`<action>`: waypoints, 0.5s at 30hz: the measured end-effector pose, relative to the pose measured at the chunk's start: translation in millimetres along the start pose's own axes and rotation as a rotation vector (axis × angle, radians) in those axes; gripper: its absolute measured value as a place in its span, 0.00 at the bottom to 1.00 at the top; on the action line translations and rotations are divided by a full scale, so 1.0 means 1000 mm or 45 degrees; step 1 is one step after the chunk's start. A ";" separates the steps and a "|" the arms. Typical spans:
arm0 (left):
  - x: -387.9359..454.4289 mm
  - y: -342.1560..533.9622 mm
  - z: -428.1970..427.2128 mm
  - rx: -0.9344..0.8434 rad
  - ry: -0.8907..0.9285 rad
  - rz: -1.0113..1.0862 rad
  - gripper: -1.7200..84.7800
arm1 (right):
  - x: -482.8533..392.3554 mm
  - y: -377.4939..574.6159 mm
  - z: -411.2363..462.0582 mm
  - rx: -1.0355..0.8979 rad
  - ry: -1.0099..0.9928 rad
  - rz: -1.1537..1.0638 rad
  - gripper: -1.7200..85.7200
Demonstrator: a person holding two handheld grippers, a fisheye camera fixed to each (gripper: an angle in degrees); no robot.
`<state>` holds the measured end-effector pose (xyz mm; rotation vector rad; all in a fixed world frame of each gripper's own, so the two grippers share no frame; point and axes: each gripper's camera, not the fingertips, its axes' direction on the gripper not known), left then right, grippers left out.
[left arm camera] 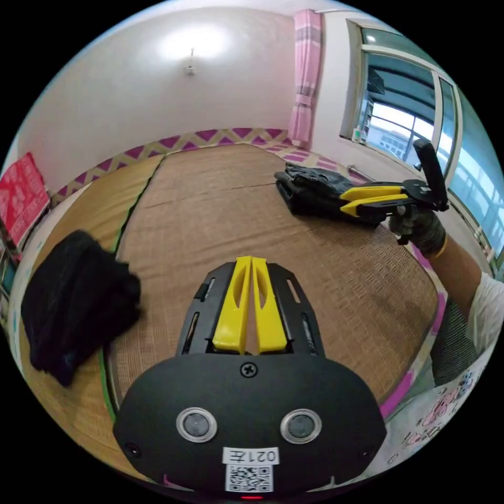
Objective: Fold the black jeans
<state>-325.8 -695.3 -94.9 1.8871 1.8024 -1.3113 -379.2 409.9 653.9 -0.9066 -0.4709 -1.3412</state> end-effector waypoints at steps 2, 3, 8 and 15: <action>-0.016 0.052 -0.041 0.000 -0.032 -0.069 0.01 | -0.054 -0.022 0.022 0.024 -0.140 -0.088 0.12; -0.021 0.064 -0.051 0.000 -0.060 -0.089 0.01 | -0.092 -0.038 0.038 0.034 -0.206 -0.172 0.11; -0.070 0.160 -0.135 -0.007 -0.182 -0.333 0.01 | -0.236 -0.100 0.095 0.074 -0.272 -0.526 0.12; -0.118 0.248 -0.211 0.060 -0.252 -0.555 0.01 | -0.422 -0.180 0.165 0.209 -0.148 -0.993 0.16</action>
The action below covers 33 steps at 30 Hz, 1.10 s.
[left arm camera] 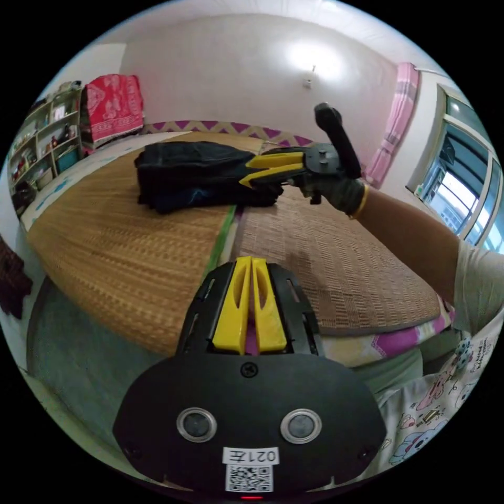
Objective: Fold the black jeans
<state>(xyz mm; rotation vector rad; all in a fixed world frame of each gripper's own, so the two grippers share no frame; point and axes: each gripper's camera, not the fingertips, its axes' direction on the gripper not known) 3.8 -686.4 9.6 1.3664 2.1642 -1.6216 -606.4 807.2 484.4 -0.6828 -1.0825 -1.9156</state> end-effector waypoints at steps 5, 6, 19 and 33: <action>-0.051 0.026 -0.031 -0.006 -0.025 -0.069 0.01 | -0.026 -0.082 0.054 0.010 -0.011 -0.149 0.18; -0.054 0.028 -0.034 -0.005 -0.030 -0.068 0.01 | -0.031 -0.096 0.066 -0.010 -0.002 -0.187 0.19; -0.101 0.054 -0.072 -0.010 0.054 -0.107 0.01 | 0.002 -0.135 0.078 0.002 -0.185 0.113 0.10; -0.080 0.056 -0.103 -0.006 0.155 -0.062 0.01 | 0.217 0.039 -0.164 0.449 -0.394 0.970 0.08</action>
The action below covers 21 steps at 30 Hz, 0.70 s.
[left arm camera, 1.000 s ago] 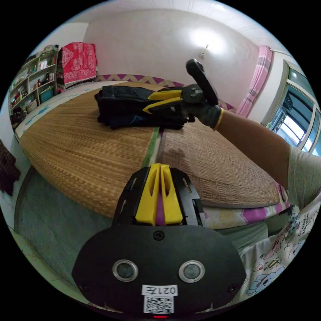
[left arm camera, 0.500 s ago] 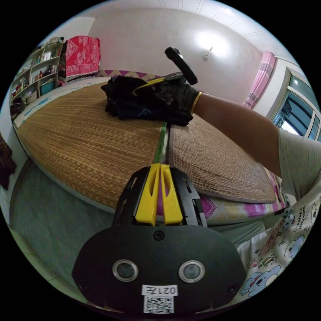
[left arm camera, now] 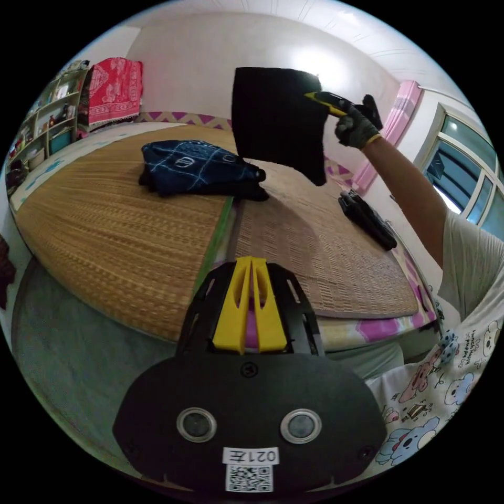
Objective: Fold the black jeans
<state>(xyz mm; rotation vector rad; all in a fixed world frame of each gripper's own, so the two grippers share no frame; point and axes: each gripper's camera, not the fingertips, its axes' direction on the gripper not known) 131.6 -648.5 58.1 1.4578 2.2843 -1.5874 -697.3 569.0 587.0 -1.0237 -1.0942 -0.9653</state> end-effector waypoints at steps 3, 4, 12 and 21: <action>0.019 -0.004 0.009 -0.011 0.119 0.040 0.01 | -0.034 0.016 -0.078 -0.096 0.205 -0.155 0.08; 0.027 -0.006 0.013 -0.010 0.187 0.063 0.01 | -0.045 0.023 -0.086 -0.146 0.255 -0.201 0.08; 0.080 -0.003 0.033 -0.072 0.353 0.139 0.01 | -0.134 0.269 0.010 -1.144 0.609 -0.611 0.09; 0.096 0.017 0.043 -0.135 0.361 0.114 0.01 | -0.120 0.312 -0.075 -0.757 0.537 -0.316 0.10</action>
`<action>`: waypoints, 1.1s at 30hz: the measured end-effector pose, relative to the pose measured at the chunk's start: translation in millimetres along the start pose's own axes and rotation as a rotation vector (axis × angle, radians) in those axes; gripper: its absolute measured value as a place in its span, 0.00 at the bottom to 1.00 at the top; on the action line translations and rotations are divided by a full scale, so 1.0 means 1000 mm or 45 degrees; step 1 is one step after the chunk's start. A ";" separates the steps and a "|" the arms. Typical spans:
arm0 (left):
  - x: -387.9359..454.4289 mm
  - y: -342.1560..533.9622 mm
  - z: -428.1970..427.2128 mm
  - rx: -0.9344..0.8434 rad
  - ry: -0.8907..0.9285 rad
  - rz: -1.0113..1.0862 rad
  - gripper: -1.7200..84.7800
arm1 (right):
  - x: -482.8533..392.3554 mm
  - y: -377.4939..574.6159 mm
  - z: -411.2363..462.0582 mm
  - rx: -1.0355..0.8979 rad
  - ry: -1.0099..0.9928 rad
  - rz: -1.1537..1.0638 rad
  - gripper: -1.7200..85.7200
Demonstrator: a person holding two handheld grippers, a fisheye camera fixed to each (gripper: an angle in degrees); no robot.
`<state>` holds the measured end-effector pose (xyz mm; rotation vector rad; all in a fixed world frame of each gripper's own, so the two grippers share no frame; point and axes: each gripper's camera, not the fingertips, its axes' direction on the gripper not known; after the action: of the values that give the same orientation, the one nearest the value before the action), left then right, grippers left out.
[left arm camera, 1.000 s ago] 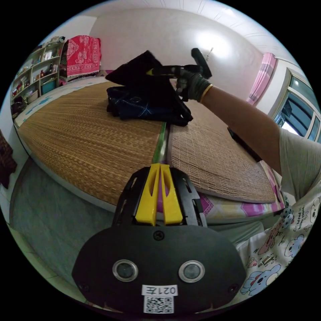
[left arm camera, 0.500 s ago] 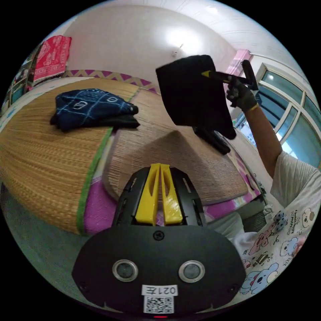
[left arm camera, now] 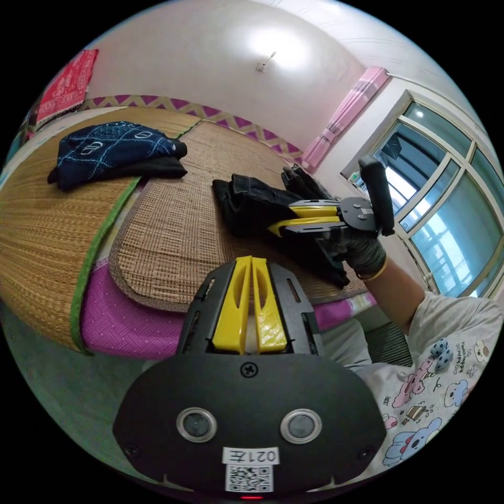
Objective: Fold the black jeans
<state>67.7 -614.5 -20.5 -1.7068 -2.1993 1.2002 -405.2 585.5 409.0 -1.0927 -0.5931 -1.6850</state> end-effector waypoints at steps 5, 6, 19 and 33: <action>0.002 0.003 0.004 0.014 -0.018 -0.029 0.01 | 0.053 0.044 -0.030 0.119 -0.180 0.185 0.07; 0.002 0.004 0.006 0.013 -0.017 -0.034 0.01 | 0.081 0.063 -0.042 0.190 -0.307 0.289 0.07; 0.018 -0.024 0.075 0.072 0.272 -0.187 0.01 | 0.280 0.248 -0.099 0.651 -1.158 0.835 0.02; 0.057 -0.044 0.130 -0.017 0.146 -0.081 0.01 | 0.400 0.667 -0.239 0.889 -0.526 1.544 0.02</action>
<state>-54.7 -634.0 -101.9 -1.6529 -2.1812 1.0487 79.0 -47.5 573.3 -0.9341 -0.5233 -0.1657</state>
